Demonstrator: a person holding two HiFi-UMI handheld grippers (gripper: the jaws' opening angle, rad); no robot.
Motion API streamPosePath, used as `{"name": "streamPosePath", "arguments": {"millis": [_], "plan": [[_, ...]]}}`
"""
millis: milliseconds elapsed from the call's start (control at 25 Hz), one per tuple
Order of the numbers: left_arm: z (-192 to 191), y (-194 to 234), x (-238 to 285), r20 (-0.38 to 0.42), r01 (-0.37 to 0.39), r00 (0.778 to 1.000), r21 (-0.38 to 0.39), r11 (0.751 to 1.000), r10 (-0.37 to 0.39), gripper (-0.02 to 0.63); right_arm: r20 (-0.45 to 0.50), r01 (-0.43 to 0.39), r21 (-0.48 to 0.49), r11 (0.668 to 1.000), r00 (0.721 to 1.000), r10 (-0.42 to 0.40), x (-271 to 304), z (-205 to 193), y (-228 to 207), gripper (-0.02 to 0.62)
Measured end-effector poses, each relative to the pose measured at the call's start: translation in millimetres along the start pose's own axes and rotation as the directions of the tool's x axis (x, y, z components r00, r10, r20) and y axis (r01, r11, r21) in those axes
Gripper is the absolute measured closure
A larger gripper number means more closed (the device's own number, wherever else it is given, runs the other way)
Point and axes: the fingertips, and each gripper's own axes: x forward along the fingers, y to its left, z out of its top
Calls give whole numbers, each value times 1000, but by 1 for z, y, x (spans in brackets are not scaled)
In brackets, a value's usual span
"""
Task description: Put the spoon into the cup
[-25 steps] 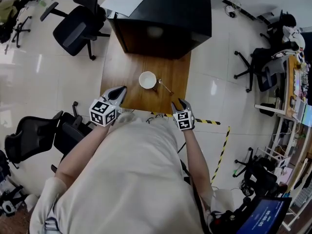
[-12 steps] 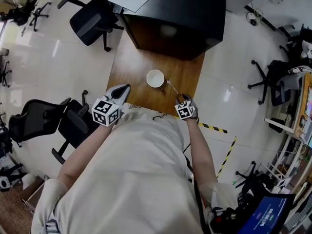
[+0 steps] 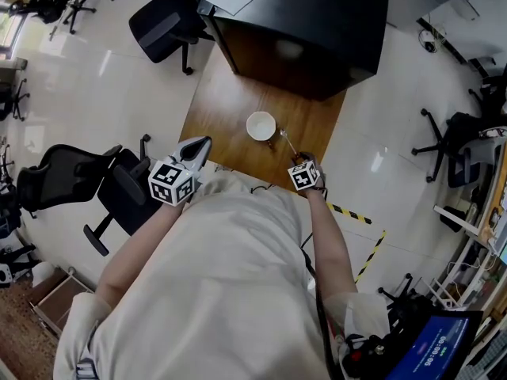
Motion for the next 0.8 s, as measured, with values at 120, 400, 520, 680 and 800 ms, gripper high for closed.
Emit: {"name": "streamPosePath", "arguments": {"millis": [120, 400, 520, 680, 800], "plan": [[-1, 0, -1, 2, -7, 1000, -7, 1000, 7, 606, 5, -9, -7, 1000, 1000, 9, 0, -1, 1, 439], [2, -4, 4, 8, 13, 1000, -1, 1000, -13, 606, 3, 23, 31, 999, 1000, -23, -8, 3, -1, 469], [4, -5, 6, 14, 24, 1000, -1, 1000, -24, 606, 33, 42, 60, 997, 998, -44, -26, 13, -5, 469], [4, -6, 10, 24, 40, 999, -4, 999, -39, 606, 93, 65, 87, 994, 993, -73, -58, 31, -10, 469], [7, -5, 13, 34, 53, 998, -4, 999, -53, 606, 125, 73, 79, 994, 989, -82, -82, 48, -13, 469]]}}
